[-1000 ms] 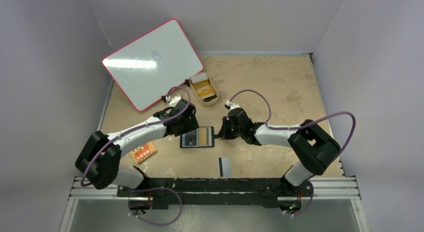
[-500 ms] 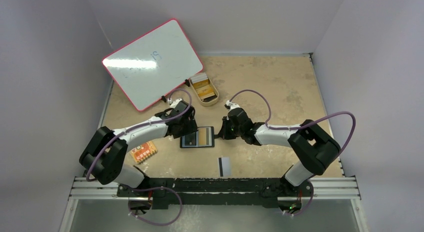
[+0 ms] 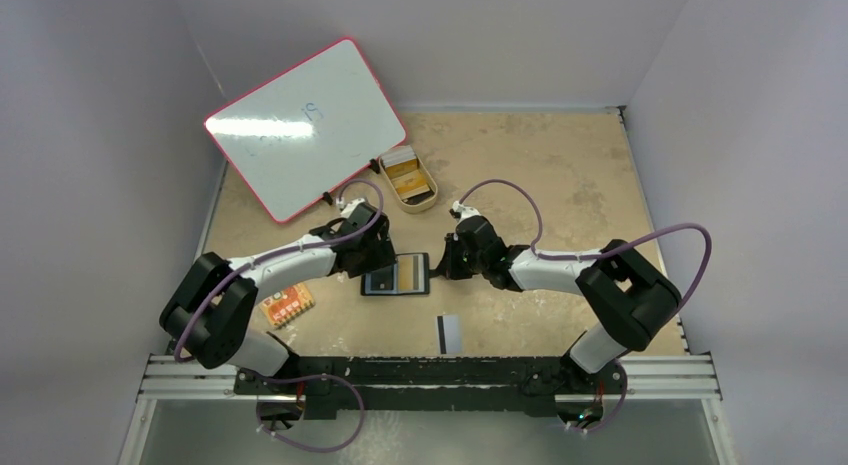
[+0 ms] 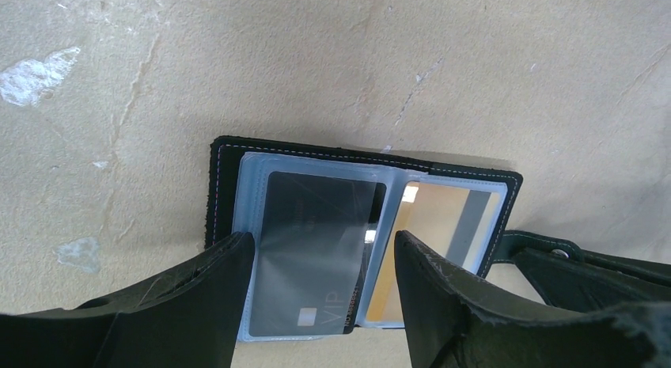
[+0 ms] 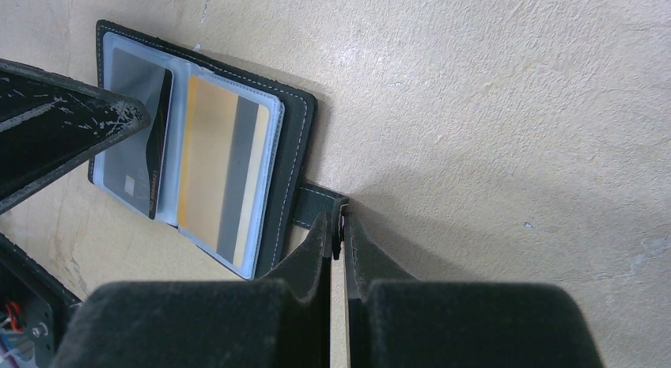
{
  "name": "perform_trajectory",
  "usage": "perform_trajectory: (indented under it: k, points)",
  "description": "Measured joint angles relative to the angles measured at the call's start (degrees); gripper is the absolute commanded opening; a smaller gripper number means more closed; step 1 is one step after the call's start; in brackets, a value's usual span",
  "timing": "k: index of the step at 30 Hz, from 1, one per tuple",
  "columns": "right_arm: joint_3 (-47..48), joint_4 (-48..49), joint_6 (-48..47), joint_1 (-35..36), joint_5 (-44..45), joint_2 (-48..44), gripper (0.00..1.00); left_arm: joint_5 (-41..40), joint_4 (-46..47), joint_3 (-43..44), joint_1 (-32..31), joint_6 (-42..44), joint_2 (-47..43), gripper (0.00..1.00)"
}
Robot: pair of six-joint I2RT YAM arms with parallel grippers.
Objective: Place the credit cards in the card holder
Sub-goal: Turn over the card slot in the card holder.
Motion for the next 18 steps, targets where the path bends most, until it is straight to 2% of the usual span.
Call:
perform_trajectory:
  k: [6, 14, 18]
  points:
    - [0.00, 0.00, 0.00, -0.09, 0.00, 0.00, 0.00, 3.72, 1.07, -0.46, 0.00, -1.14, -1.42, 0.65]
    - [0.00, 0.02, 0.00, -0.09, -0.02, 0.00, 0.00, 10.60, 7.23, -2.36, 0.00, -5.07, -5.01, 0.65]
    - [0.00, 0.02, 0.00, -0.09, -0.02, 0.00, 0.00, 9.97, 6.67, -2.34, 0.00, -5.29, -5.64, 0.65]
